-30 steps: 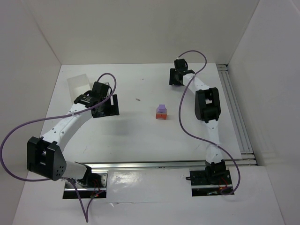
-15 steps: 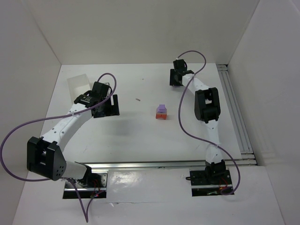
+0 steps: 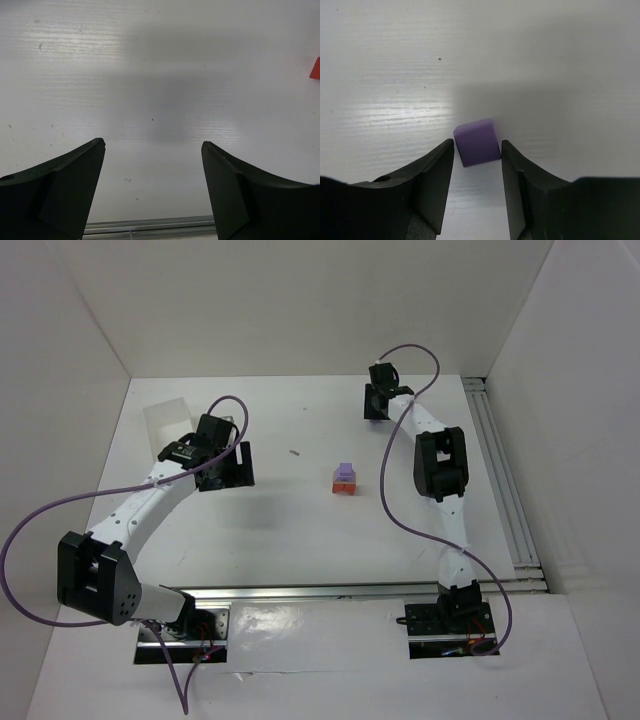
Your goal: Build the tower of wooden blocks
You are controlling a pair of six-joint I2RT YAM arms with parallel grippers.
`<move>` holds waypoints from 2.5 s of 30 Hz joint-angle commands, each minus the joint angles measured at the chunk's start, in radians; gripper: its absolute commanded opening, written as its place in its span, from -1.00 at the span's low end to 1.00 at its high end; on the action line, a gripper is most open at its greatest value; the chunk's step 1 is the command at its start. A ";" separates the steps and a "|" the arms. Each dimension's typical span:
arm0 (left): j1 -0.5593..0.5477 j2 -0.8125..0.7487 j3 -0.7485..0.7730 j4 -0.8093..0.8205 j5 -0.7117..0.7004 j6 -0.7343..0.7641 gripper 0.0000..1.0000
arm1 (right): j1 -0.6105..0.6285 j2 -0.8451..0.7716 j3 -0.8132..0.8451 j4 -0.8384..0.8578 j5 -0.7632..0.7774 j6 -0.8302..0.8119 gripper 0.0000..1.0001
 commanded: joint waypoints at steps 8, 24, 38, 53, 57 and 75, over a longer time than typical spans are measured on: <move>-0.003 -0.007 0.028 0.006 -0.015 0.013 0.82 | 0.008 0.039 0.112 -0.051 0.019 -0.013 0.03; -0.003 0.002 0.028 0.015 -0.006 0.013 0.82 | 0.018 0.048 0.123 -0.060 0.028 -0.033 0.05; -0.003 0.022 0.048 0.015 0.012 0.013 0.82 | 0.018 0.048 0.132 -0.060 0.028 -0.022 -0.21; -0.003 -0.099 0.019 -0.006 0.003 0.013 0.82 | 0.076 -0.556 -0.379 -0.034 0.136 0.216 -0.21; -0.003 -0.119 0.008 -0.006 0.012 0.013 0.82 | 0.164 -0.737 -0.596 -0.054 0.174 0.282 -0.21; -0.003 -0.110 -0.010 0.005 -0.009 0.013 0.82 | 0.429 -0.912 -0.765 -0.184 0.262 0.466 -0.21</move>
